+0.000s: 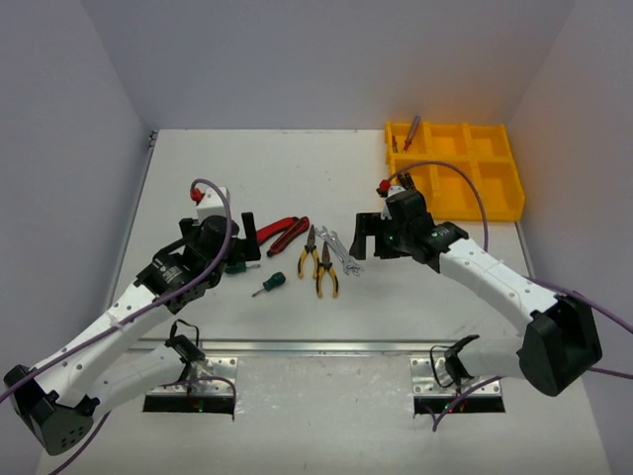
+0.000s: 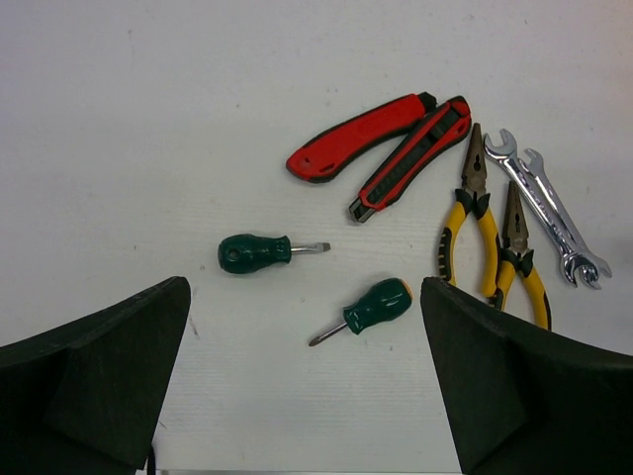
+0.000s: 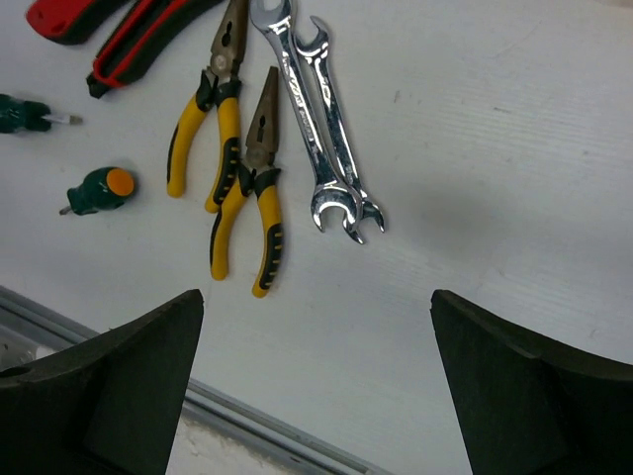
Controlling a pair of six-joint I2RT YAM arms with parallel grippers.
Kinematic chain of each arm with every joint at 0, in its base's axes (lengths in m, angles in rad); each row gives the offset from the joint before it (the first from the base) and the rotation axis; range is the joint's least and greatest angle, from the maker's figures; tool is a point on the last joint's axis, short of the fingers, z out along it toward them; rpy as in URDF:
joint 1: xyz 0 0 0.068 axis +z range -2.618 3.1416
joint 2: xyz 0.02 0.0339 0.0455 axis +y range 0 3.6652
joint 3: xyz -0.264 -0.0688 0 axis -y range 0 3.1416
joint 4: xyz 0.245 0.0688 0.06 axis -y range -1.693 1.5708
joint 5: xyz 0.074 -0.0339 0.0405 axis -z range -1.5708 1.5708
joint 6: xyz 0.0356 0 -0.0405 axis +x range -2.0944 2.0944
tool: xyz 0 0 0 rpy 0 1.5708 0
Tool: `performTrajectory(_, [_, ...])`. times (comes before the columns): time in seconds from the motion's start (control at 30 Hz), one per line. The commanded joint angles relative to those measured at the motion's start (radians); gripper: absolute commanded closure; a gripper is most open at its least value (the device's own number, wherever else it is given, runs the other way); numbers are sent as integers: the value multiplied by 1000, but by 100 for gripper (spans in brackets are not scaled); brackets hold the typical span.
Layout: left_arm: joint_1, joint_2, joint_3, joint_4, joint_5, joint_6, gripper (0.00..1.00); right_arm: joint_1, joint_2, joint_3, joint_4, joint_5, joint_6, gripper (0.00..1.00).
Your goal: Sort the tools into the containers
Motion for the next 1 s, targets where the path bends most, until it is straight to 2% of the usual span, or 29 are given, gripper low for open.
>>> performTrajectory(0.0, [10, -20, 3, 37, 20, 17, 0, 107, 96, 96, -12, 114, 53, 4])
performTrajectory(0.13, [10, -33, -2, 45, 23, 20, 0, 217, 167, 180, -100, 339, 73, 1])
performTrajectory(0.2, [12, -33, -2, 45, 22, 21, 0, 268, 222, 229, -133, 380, 93, 1])
performTrajectory(0.27, [12, -26, 0, 42, 19, 20, 0, 299, 253, 259, -135, 380, 120, 1])
performTrajectory(0.43, [22, 3, 4, 53, 61, 42, 0, 298, 287, 285, -60, 175, 178, 1])
performTrajectory(0.53, [53, 42, 13, 66, 121, 64, 0, 300, 295, 311, -104, 228, 199, 1])
performTrajectory(0.6, [86, 119, 28, 69, 179, 69, 0, 300, 281, 324, -169, 335, 205, 1])
performTrajectory(0.67, [133, 239, 74, 65, 301, 83, 0, 300, 257, 304, -172, 335, 174, 1])
performTrajectory(0.73, [169, 344, 134, 58, 359, 89, 0, 300, 211, 281, -165, 323, 147, 1])
performTrajectory(0.87, [200, 607, 259, 12, 364, 136, 0, 300, 118, 193, -127, 297, 104, 1])
performTrajectory(0.97, [210, 735, 374, -17, 405, 176, 0, 300, 55, 136, -97, 247, 64, 1])
